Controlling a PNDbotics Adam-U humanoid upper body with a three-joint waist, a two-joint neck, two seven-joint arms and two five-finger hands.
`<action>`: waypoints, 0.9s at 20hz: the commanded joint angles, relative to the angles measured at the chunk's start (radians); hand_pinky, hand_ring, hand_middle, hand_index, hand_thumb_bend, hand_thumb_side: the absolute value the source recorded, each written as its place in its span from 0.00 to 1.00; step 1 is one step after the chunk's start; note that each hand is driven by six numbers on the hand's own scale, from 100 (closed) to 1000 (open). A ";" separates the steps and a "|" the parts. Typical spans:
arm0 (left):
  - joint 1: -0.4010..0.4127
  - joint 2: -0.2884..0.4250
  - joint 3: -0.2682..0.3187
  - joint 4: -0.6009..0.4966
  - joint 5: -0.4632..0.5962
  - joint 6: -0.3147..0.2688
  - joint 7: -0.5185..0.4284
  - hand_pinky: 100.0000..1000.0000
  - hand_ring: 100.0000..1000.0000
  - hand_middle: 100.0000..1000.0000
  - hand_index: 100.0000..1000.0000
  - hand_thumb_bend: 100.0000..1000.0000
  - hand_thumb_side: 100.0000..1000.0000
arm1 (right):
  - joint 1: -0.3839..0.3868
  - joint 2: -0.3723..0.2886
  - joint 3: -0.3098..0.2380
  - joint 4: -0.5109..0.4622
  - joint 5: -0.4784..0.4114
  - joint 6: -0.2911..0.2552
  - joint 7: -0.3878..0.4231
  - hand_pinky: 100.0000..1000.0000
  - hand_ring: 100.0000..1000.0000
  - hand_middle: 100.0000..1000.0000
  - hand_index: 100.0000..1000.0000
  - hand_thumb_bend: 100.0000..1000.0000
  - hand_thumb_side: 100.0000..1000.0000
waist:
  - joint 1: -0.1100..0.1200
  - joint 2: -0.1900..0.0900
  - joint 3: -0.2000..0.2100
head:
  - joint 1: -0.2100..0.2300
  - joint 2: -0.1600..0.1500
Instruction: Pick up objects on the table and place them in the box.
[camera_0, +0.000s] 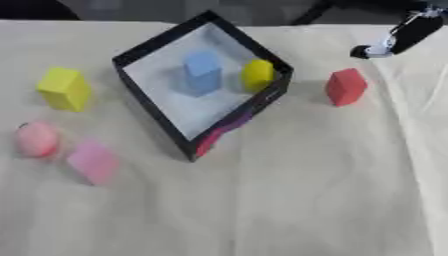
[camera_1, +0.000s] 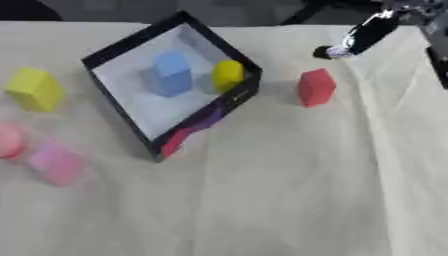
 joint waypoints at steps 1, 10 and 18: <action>-0.007 0.034 -0.001 -0.021 -0.008 0.001 -0.006 0.88 1.00 0.82 0.78 0.00 0.65 | -0.016 -0.042 -0.018 0.010 0.005 -0.219 0.191 0.96 0.88 0.84 0.97 0.40 0.47 | -0.013 -0.014 0.000 | 0.001 -0.013; -0.012 0.034 -0.007 -0.021 -0.007 0.004 -0.014 0.88 1.00 0.82 0.77 0.00 0.65 | -0.021 -0.030 -0.025 0.048 0.042 -0.230 0.198 0.95 0.87 0.83 0.98 0.40 0.55 | -0.015 -0.011 0.005 | -0.004 -0.024; -0.016 0.035 -0.010 -0.021 -0.011 0.007 -0.019 0.88 1.00 0.81 0.77 0.00 0.66 | 0.003 -0.036 -0.002 0.075 0.059 -0.265 0.263 0.96 0.88 0.83 0.99 0.39 0.47 | -0.018 -0.005 0.010 | -0.007 -0.037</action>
